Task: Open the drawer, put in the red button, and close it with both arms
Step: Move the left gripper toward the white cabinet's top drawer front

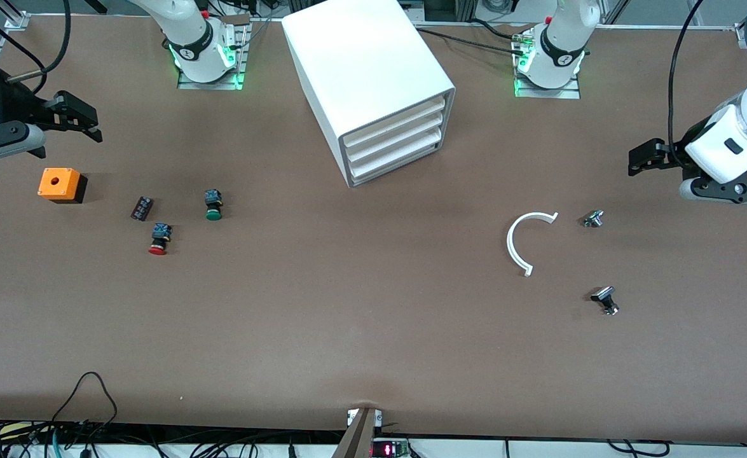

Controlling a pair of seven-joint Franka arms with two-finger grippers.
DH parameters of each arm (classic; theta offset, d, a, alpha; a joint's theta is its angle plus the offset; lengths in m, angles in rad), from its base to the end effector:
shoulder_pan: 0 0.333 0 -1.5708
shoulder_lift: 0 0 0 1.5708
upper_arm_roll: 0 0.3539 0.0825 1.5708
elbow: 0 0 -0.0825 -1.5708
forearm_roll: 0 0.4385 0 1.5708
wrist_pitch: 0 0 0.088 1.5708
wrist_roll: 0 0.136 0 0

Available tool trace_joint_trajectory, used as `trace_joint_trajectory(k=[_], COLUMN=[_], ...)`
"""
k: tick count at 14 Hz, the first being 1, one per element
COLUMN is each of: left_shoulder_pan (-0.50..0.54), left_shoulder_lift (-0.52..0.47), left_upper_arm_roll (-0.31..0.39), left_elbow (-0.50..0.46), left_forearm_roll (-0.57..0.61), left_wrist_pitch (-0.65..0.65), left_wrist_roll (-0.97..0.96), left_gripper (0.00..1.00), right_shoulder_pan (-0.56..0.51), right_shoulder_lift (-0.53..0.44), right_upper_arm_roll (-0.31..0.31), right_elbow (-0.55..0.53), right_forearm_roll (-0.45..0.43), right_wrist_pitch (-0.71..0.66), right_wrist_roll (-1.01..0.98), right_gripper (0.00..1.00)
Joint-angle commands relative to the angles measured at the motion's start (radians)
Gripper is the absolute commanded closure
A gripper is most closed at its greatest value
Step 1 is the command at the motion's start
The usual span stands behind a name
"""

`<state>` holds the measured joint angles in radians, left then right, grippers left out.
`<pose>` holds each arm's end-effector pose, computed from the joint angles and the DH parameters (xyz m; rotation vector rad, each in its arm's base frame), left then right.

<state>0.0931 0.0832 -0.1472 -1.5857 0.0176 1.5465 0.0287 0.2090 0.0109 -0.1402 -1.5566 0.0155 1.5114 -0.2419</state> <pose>0.6260 -0.0282 0.5728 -3.1261 0.1309 0.1902 0.6032 0.0442 0.6293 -3.0840 -0.4837 0.0852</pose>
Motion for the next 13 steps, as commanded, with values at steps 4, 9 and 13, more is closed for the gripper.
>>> trace_joint_trajectory(k=[4,9,13], left_shoulder_pan=[0.001,-0.076,-0.151], left_shoulder_lift=[0.004,0.02,0.021], left_upper_arm_roll=[-0.006,-0.011,-0.011], left_elbow=[0.033,0.036,0.036], left_forearm_roll=[-0.018,-0.018,-0.06], left_wrist_pitch=[-0.032,-0.029,-0.028], left_wrist_roll=[0.023,0.026,0.016], left_gripper=[0.0,0.0,0.0], right_shoulder_pan=[0.0,0.0,0.0], right_shoulder_lift=[0.009,0.009,0.009], right_upper_arm_roll=[0.001,0.001,0.001], right_elbow=[0.021,0.021,0.021], right_forearm_roll=[-0.011,-0.011,-0.011], right_wrist_pitch=[-0.01,-0.01,-0.01], right_wrist_roll=[0.004,0.004,0.004], right_gripper=[0.0,0.0,0.0])
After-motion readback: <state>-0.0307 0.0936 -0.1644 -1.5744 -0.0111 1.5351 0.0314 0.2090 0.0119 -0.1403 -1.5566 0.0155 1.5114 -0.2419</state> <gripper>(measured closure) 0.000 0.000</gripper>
